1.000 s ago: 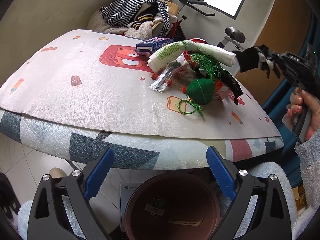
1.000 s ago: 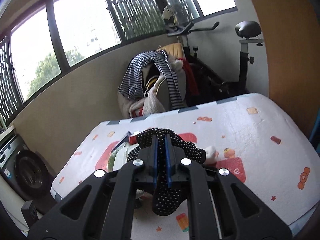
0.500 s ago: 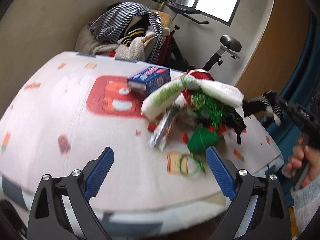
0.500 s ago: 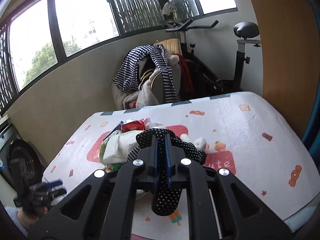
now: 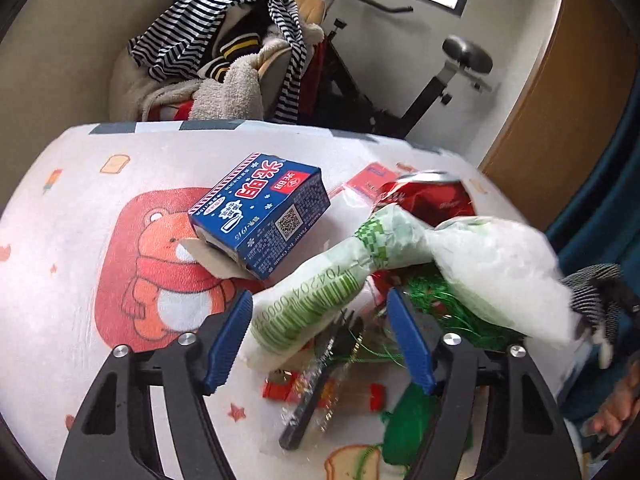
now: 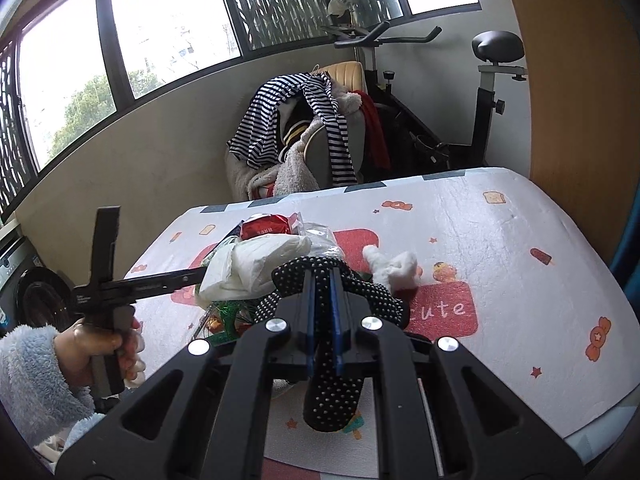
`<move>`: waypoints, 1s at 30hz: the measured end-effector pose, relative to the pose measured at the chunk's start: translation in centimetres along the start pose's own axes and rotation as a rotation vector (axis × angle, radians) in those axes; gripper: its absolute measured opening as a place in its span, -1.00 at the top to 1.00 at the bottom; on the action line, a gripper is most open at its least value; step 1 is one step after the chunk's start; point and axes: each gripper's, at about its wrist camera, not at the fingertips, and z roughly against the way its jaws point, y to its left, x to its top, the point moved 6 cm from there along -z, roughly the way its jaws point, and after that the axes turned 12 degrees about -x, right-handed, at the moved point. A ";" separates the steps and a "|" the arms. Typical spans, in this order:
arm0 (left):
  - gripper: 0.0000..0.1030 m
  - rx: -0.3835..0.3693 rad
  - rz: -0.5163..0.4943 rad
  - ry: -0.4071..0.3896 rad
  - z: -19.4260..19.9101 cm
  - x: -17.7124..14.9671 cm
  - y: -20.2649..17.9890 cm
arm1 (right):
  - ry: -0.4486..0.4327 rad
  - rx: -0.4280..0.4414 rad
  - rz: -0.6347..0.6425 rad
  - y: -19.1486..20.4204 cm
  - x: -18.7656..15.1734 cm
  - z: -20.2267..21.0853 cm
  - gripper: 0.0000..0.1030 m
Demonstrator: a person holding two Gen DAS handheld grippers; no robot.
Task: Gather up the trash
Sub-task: 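Grasp the white-green plastic bag with the left gripper while the right holds the glove, then carry the plastic bag to the brown pot and open the left gripper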
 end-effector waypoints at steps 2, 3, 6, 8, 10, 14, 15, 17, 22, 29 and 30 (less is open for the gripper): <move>0.33 0.019 0.030 0.011 -0.5 0.0 0.6 | -0.003 -0.002 -0.002 -0.1 0.1 0.1 0.79; 0.41 -0.003 0.066 -0.017 -0.1 0.0 0.8 | -0.004 -0.002 -0.003 -0.2 0.2 0.1 0.79; 0.51 0.008 0.074 -0.070 1.4 0.0 1.0 | -0.014 0.000 -0.004 -0.4 0.4 0.4 0.79; 0.53 0.015 0.050 -0.106 3.1 0.4 0.7 | -0.022 -0.007 0.009 -0.3 0.5 0.7 0.79; 0.53 -0.007 0.023 -0.154 5.3 1.1 0.1 | -0.021 -0.015 0.013 -0.2 0.5 0.9 0.79; 0.53 -0.006 -0.076 -0.208 9.4 2.0 -1.8 | -0.030 -0.012 0.011 0.3 0.6 2.1 0.79; 0.53 -0.002 -0.099 -0.217 10.3 1.9 -2.2 | -0.033 -0.011 0.012 0.3 0.6 2.3 0.79; 0.53 0.006 -0.142 -0.229 12.1 1.4 -3.2 | -0.038 -0.004 0.012 0.5 0.7 2.8 0.79; 0.53 0.020 -0.218 -0.237 15.7 -0.7 -5.2 | -0.054 0.014 0.028 1.4 0.8 4.8 0.79; 0.53 0.051 -0.240 -0.172 18.0 -6.0 -7.0 | -0.067 0.036 0.043 2.7 0.2 7.5 0.79; 0.53 0.066 -0.252 -0.161 18.2 -7.0 -7.3 | -0.068 0.039 0.043 2.8 0.0 7.8 0.79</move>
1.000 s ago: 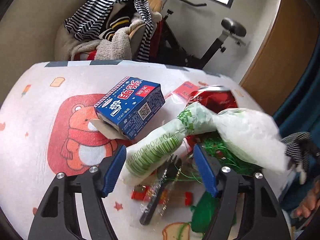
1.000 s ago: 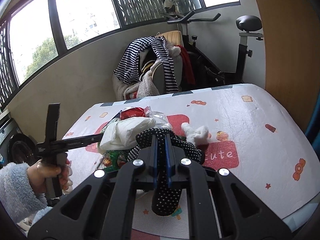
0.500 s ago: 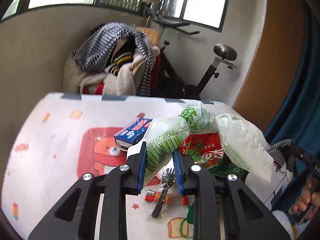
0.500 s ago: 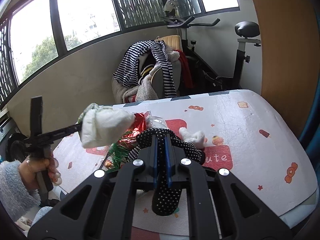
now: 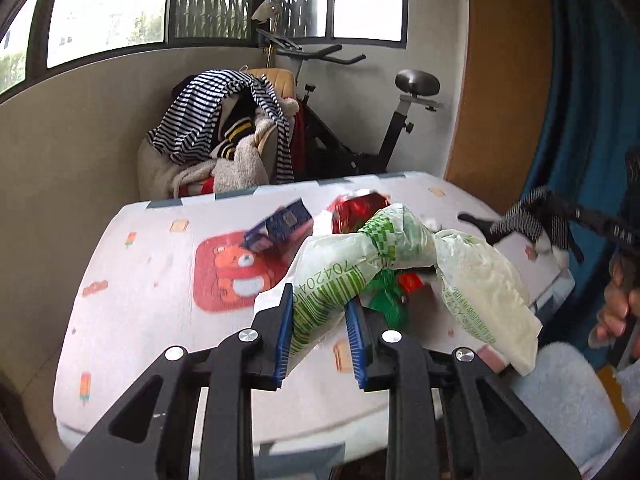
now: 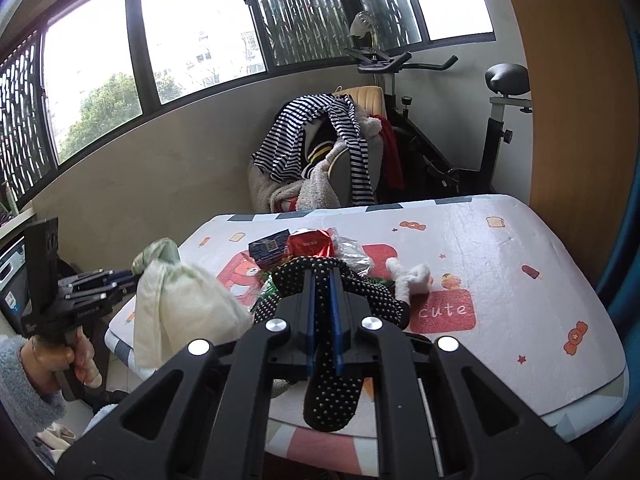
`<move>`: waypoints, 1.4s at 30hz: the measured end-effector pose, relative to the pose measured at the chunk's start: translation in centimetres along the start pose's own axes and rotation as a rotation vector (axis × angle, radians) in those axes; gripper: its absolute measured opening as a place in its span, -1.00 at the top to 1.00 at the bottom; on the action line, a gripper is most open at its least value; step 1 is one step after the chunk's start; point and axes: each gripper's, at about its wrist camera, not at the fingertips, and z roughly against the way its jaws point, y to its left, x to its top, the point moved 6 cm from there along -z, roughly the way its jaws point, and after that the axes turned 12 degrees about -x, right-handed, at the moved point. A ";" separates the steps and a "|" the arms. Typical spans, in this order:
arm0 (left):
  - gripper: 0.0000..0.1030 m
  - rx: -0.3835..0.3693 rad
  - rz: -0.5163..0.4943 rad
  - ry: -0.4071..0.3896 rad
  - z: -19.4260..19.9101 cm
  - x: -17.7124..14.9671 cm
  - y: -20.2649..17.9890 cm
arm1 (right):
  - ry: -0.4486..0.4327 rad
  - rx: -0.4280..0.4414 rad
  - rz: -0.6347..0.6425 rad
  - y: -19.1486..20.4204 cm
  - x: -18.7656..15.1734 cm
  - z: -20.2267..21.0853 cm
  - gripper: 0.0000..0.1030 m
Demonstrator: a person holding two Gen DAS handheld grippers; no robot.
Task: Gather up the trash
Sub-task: 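Carry the plastic bag to the brown pot and open the left gripper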
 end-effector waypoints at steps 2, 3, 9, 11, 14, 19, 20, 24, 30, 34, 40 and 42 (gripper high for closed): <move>0.53 0.018 -0.038 0.023 0.6 -1.7 -1.2 | 0.000 0.006 0.002 0.3 -0.3 0.6 0.79; 0.53 0.021 -0.050 0.033 0.9 -2.6 -1.7 | 0.000 0.008 0.003 0.4 -0.5 0.9 0.79; 0.53 0.001 -0.086 0.108 1.4 -7.5 -4.4 | 0.009 0.013 0.005 0.6 -1.9 2.2 0.79; 0.52 -0.006 -0.088 0.141 1.2 -9.0 -4.9 | 0.013 0.013 0.006 0.5 -2.4 2.6 0.79; 0.52 -0.026 -0.065 0.203 0.6 -11.6 -5.5 | 0.019 0.014 0.002 0.4 -3.0 2.9 0.79; 0.52 -0.044 -0.056 0.291 -0.3 -14.6 -6.3 | 0.023 0.016 -0.002 0.5 -3.6 3.3 0.79; 0.52 -0.050 -0.053 0.309 -0.5 -15.1 -6.5 | 0.023 0.017 -0.002 0.5 -3.6 3.4 0.79; 0.51 -0.081 -0.041 0.355 -1.3 -16.4 -6.8 | 0.027 0.021 -0.001 0.6 -3.9 3.3 0.79; 0.44 -0.129 -0.019 0.386 -2.3 -17.3 -7.5 | 0.038 0.020 0.009 0.9 -4.0 3.0 0.79; 0.33 -0.156 -0.003 0.395 -3.1 -17.4 -7.6 | 0.048 0.021 0.009 0.9 -4.1 2.7 0.79; -0.24 -0.195 0.047 0.362 -3.7 -16.8 -7.6 | 0.062 0.024 0.015 1.1 -4.5 2.4 0.79; -0.41 -0.194 0.066 0.327 -3.4 -16.2 -7.3 | 0.067 0.028 0.018 1.2 -4.6 2.4 0.79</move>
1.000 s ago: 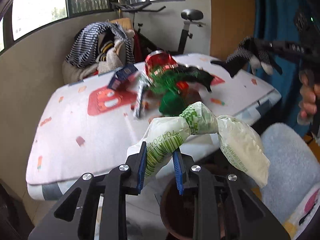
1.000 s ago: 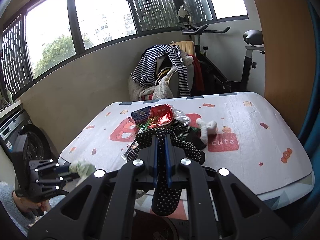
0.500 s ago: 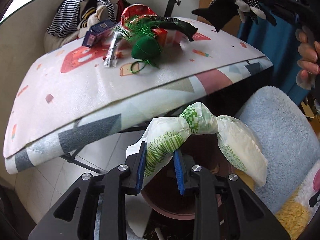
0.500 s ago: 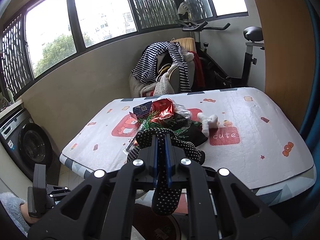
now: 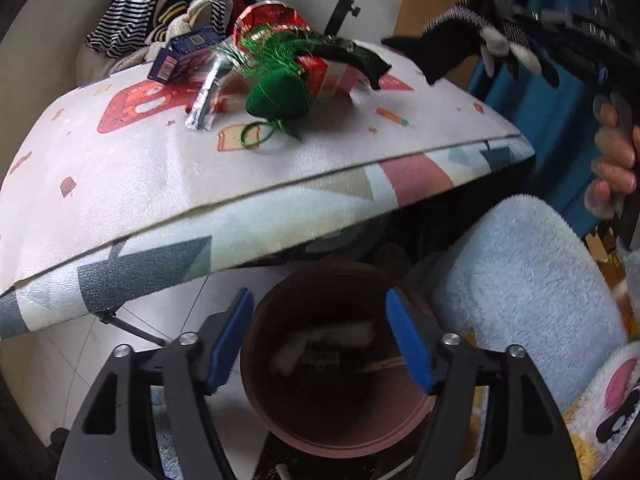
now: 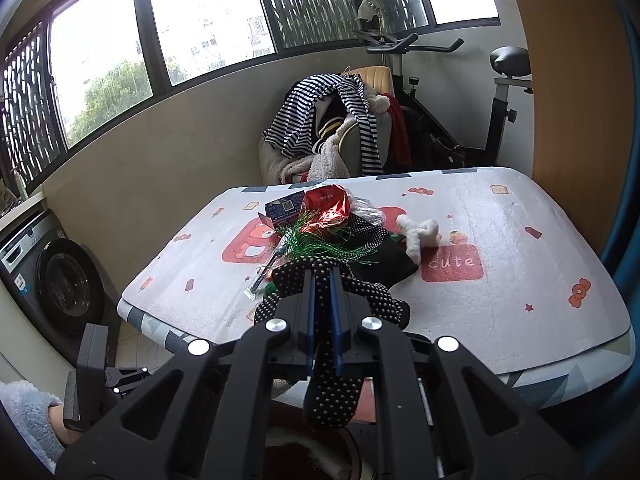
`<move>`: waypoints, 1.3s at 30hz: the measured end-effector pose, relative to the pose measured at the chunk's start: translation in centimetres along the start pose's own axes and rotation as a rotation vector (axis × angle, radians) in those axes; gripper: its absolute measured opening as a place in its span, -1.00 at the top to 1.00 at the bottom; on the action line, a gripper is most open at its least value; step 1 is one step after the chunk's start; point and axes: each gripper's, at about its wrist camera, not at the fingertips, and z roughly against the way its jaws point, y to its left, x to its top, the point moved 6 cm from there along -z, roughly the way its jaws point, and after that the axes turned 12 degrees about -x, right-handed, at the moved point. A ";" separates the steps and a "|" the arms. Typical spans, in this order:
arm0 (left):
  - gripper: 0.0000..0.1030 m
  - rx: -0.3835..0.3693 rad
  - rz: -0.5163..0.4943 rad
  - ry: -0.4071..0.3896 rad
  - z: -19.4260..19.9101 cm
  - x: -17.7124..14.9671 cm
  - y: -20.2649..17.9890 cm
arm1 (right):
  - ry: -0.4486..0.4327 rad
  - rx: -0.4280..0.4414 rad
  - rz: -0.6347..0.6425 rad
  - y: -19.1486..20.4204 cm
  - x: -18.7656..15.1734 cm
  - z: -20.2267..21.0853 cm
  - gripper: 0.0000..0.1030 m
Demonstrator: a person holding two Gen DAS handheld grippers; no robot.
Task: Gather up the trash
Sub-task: 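Carry the plastic bag to the brown pot and open the left gripper, then carry the glove down to the brown pot and open the right gripper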
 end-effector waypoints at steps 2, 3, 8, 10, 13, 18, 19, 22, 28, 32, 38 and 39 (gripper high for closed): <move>-0.52 -0.009 0.014 -0.045 0.9 0.5 0.1 | 0.009 0.011 0.007 0.2 -0.3 -0.1 0.79; -0.58 -0.008 0.017 -0.065 1.4 0.7 0.2 | 0.012 0.017 0.009 0.2 -0.4 -0.2 0.79; -0.74 0.018 0.032 -0.147 4.1 1.4 1.0 | 0.059 0.109 0.044 1.4 -1.7 -0.5 0.79; -0.77 0.034 0.037 -0.175 5.3 1.5 1.5 | 0.081 0.158 0.072 2.2 -2.4 -0.7 0.79; -0.78 0.061 0.047 -0.211 6.9 1.5 2.4 | 0.124 0.228 0.131 3.9 -4.2 -0.9 0.78; -0.80 0.077 0.108 -0.260 8.7 0.7 4.2 | 0.202 0.323 0.224 6.8 -7.5 -1.2 0.78; -0.80 0.075 0.121 -0.265 8.8 0.5 4.5 | 0.228 0.351 0.246 7.5 -8.5 -1.3 0.78; -0.80 0.091 0.155 -0.280 9.3 -0.5 5.3 | 0.296 0.416 0.287 9.1 -10.9 -1.3 0.78; -0.80 0.101 0.203 -0.316 9.8 -1.7 6.2 | 0.439 0.448 0.303 10.9 -15.4 -2.0 0.77; -0.80 0.110 0.244 -0.344 10.0 -2.1 6.8 | 0.496 0.451 0.302 11.3 -17.0 -2.6 0.77; -0.80 0.123 0.306 -0.370 10.1 -2.3 7.7 | 0.577 0.393 0.298 11.0 -18.8 -3.8 0.77; -0.80 0.119 0.308 -0.367 10.1 -2.4 7.8 | 0.578 0.384 0.298 11.0 -18.9 -4.1 0.75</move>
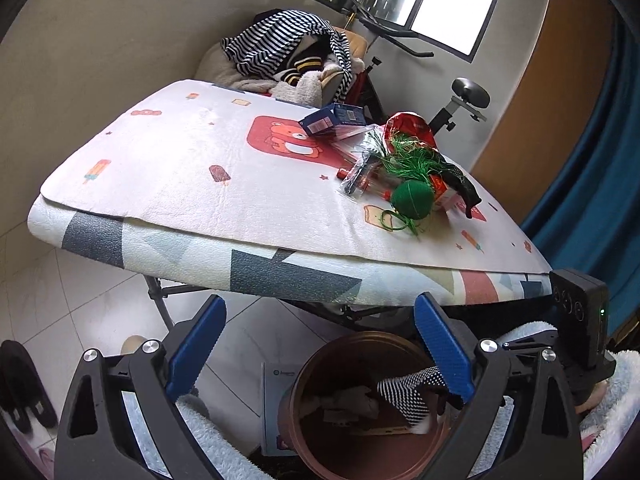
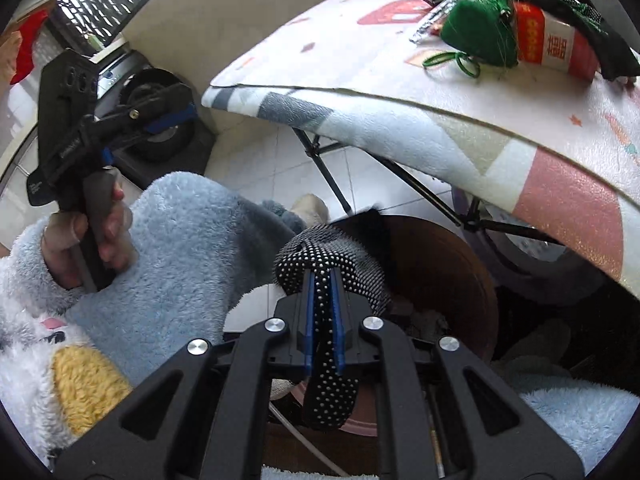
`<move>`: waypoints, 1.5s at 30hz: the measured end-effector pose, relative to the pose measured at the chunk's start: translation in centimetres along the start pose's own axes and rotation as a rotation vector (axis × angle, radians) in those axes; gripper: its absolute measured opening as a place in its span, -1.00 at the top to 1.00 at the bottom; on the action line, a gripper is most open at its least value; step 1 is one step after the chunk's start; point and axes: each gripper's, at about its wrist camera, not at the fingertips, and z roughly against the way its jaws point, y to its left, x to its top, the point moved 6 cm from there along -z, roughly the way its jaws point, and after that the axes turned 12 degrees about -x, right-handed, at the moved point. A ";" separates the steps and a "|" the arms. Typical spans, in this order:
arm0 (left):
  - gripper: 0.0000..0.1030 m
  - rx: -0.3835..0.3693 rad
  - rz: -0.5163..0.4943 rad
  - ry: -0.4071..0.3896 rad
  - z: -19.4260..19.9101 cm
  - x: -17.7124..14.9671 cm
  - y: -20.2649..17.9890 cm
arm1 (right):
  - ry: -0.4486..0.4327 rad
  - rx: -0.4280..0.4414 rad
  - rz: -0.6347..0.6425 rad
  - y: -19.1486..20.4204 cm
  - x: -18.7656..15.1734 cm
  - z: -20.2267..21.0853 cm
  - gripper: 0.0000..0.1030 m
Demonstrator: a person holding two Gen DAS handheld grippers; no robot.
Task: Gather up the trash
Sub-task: 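Carry the glove down to the brown pot and open the right gripper, then reach the right gripper to the white fluffy item and grasp it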
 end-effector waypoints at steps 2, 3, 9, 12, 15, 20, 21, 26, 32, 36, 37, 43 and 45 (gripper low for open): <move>-0.80 0.001 0.001 0.006 -0.1 0.0 0.1 | 0.002 -0.038 -0.014 -0.3 0.0 -0.5 0.71; -0.80 0.001 0.001 0.008 -0.2 0.0 0.1 | 0.003 -0.054 -0.022 -0.4 -0.1 -0.6 0.66; -0.80 0.007 -0.012 0.017 -0.4 -0.1 0.0 | -0.040 -0.133 -0.095 -2.0 -0.3 -0.3 -0.37; -0.80 0.013 -0.017 0.023 -0.6 -0.2 -0.1 | -0.065 -0.209 -0.109 -2.6 -0.4 0.2 -0.82; -0.80 0.019 -0.022 0.030 -0.8 -0.2 -0.2 | -0.075 -0.260 -0.119 -3.3 0.3 0.1 -0.89; -0.80 0.033 -0.033 0.043 -0.9 -0.3 -0.3 | -0.084 -0.306 -0.136 -4.8 0.9 0.9 -0.89; -0.80 0.041 -0.036 0.049 -1.0 -0.3 -0.3 | -0.092 -0.315 -0.144 -5.2 1.1 1.3 -0.89; -0.80 0.063 -0.053 0.045 -1.1 0.2 -0.3 | -0.147 -0.345 -0.152 -6.5 2.1 2.6 -0.89; -0.80 0.070 -0.042 0.039 -1.2 2.1 0.0 | -0.242 -0.354 -0.136 -8.7 4.7 5.4 -0.89; -0.80 0.067 -0.031 0.020 -1.3 4.1 0.3 | -0.300 -0.365 -0.191 -11.4 6.4 7.1 -0.89; -0.80 0.064 -0.025 0.013 -1.3 4.7 0.4 | -0.308 -0.370 -0.204 -11.6 6.8 7.1 -0.89; -0.80 0.051 0.004 -0.011 -2.1 8.2 1.0 | -0.332 -0.446 -0.341 -17.9 9.6 8.6 -0.89; -0.80 0.045 0.023 -0.008 -2.8 9.2 1.5 | -0.321 -0.486 -0.372 -19.9 10.6 8.8 -0.89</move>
